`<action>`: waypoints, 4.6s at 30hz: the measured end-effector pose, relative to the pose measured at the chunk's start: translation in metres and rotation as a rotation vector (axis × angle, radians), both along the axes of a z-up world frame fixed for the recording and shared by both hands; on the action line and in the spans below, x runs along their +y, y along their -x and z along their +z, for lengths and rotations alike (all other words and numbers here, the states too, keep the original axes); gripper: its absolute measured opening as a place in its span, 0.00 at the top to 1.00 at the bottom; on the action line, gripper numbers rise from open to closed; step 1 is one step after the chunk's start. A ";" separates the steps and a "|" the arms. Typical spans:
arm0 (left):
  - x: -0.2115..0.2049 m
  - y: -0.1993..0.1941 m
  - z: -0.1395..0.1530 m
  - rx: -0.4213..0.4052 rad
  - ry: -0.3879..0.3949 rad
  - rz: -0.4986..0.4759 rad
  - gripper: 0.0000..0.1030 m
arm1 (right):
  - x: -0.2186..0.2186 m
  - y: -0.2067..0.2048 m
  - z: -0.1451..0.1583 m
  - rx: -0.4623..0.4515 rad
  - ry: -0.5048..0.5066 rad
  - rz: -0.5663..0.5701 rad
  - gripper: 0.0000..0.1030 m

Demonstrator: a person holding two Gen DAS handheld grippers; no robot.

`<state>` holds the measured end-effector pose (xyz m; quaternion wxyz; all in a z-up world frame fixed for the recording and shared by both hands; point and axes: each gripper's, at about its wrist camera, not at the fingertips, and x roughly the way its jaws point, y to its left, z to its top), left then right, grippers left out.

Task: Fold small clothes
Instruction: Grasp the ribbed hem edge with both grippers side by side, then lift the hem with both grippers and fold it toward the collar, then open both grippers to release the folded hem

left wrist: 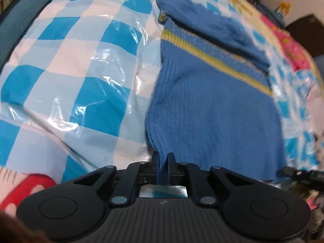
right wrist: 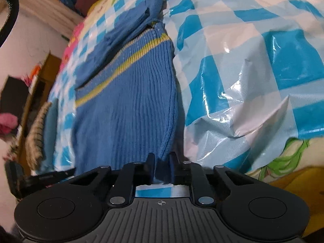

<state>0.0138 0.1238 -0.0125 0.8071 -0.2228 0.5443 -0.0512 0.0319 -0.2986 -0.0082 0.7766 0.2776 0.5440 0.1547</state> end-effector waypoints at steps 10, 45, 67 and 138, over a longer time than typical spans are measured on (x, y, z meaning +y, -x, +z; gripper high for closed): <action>0.001 0.001 0.001 -0.007 -0.056 0.005 0.87 | 0.000 -0.001 0.006 -0.029 -0.027 -0.020 0.88; 0.014 -0.002 0.001 -0.037 0.095 0.083 0.88 | -0.018 -0.002 -0.005 -0.027 -0.143 -0.122 0.91; 0.003 -0.011 -0.022 0.082 -0.004 0.035 0.75 | 0.002 -0.009 -0.015 0.017 0.009 -0.021 0.79; 0.067 -0.256 0.035 -0.305 0.083 0.307 0.59 | 0.019 -0.296 0.019 -0.295 -0.135 -0.338 0.32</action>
